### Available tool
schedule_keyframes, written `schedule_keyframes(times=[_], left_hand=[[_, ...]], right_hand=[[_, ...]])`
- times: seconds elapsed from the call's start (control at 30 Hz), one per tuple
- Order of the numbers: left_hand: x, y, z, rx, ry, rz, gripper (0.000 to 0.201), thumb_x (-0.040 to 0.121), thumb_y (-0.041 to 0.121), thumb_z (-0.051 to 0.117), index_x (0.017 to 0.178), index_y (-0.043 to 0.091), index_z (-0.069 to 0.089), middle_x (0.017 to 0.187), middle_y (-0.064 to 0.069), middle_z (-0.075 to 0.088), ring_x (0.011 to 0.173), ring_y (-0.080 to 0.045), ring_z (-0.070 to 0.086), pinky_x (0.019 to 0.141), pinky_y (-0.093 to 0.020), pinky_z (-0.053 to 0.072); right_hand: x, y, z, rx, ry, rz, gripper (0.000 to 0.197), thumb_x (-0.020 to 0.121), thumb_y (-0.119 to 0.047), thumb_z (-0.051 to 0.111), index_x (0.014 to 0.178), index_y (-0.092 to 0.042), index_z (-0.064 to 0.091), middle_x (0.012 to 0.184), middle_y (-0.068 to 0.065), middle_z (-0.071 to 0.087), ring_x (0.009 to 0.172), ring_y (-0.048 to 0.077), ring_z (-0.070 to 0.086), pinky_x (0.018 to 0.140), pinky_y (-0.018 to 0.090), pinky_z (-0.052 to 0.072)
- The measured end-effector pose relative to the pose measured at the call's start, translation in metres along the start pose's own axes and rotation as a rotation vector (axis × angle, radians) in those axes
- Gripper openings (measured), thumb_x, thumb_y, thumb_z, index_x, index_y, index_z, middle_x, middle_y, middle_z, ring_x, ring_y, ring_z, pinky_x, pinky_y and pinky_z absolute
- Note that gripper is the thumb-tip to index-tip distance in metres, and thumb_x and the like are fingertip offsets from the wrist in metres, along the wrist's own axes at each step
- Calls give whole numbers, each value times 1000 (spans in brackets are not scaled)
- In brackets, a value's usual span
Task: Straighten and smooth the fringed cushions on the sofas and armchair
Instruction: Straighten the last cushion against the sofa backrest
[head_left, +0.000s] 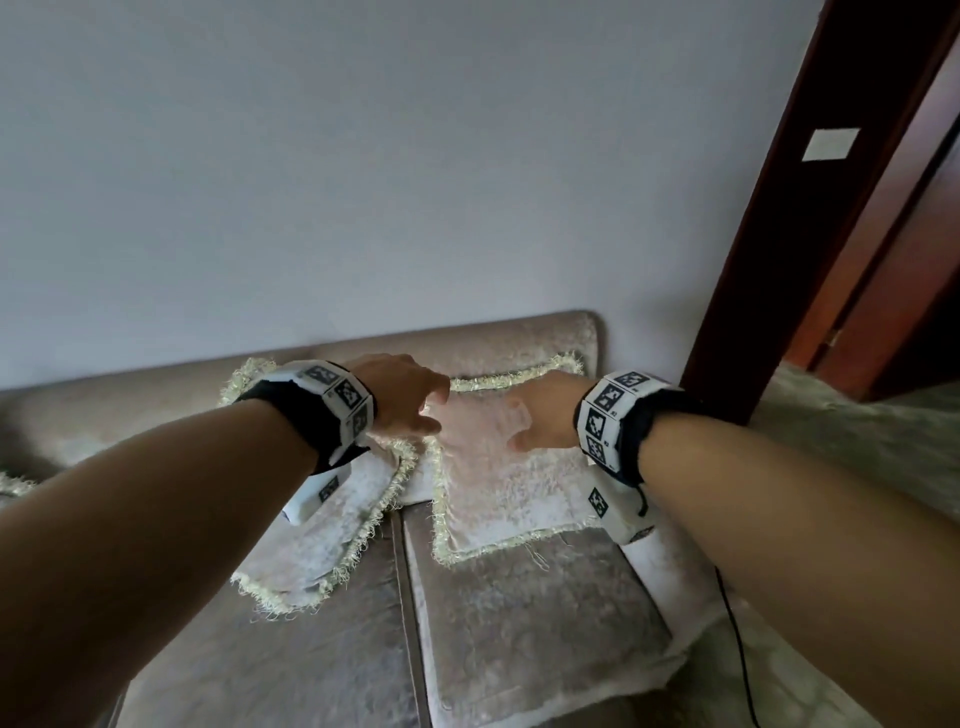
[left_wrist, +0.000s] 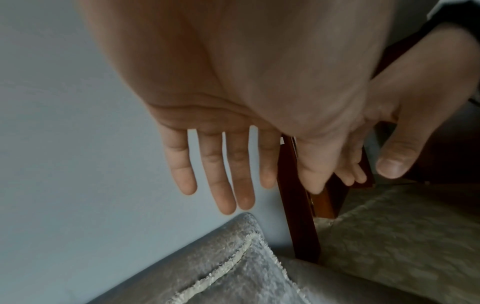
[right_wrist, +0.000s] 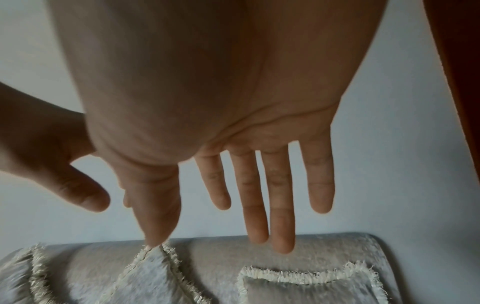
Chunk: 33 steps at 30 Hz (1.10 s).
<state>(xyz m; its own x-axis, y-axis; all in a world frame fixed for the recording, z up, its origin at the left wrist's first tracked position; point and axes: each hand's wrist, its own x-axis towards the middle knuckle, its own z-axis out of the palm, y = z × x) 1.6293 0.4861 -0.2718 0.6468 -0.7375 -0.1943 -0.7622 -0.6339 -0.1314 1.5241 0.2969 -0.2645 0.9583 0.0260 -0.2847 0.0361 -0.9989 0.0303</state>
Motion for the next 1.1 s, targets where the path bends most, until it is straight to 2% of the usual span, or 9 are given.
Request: schedule_keyframes(times=[0.1,0.23,0.33,0.47,0.57,0.63,0.77,0.93,1.1], left_hand=[[31,39,-17,-32,16,-13,43,92,54,58,131,38,52,116,14,69,117,-16,54,102,-41,44],[68,86,-31,-102,47,-10,40,93,52,58,130,36,54,115,14,70,113,-14,59,100,-39,45],[89,107,-32,-94,10,-13,42,93,53,58,131,37,53,116,16,70,112,-13,60,100,-38,45],[113,104,-24,-113,-34,-61,42,93,53,58,132,37,52,117,16,69,111,-12,59,100,-39,44],[135,90,-10,-144,-60,-88,42,93,54,58,131,37,53,116,16,69,107,-10,62,99,-38,44],[152,78,4,-169,-90,-105,43,93,53,59,132,36,53,117,16,70,108,-11,62,100,-38,44],[198,46,48,-195,-144,-118,44,93,53,58,133,35,53,118,14,70,110,-12,61,101,-39,45],[282,-5,124,-302,-123,-162,48,92,59,56,135,38,48,119,13,69,107,-14,64,95,-42,52],[345,-25,223,-457,14,-332,61,90,65,52,142,39,37,123,6,67,97,-17,68,82,-40,57]], right_hand=[[-10,50,1,-39,15,-9,65,92,-51,60,144,-14,46,134,6,60,116,25,59,95,36,50],[-9,114,4,-45,8,-11,57,91,-49,62,135,-14,53,114,4,66,95,20,65,85,35,55],[-1,145,8,-16,-7,-32,58,91,-48,63,137,-15,51,116,5,66,89,17,64,81,33,55],[25,171,15,47,-29,-84,58,91,-45,63,139,-15,50,115,4,66,90,16,64,80,32,53],[55,184,26,86,-56,-114,58,93,-43,62,140,-12,50,97,-3,64,71,7,60,83,31,54],[80,193,34,93,-72,-131,58,95,-41,61,142,-10,49,95,-2,62,67,4,55,80,26,50],[141,208,58,101,-136,-127,64,95,-44,60,148,-13,41,130,7,61,104,19,64,89,27,47],[245,234,104,84,-187,-54,68,92,-56,55,147,-19,38,116,4,64,97,22,65,87,39,54],[327,265,187,207,-83,30,76,89,-68,48,153,-34,22,144,4,49,125,24,52,96,40,48]])
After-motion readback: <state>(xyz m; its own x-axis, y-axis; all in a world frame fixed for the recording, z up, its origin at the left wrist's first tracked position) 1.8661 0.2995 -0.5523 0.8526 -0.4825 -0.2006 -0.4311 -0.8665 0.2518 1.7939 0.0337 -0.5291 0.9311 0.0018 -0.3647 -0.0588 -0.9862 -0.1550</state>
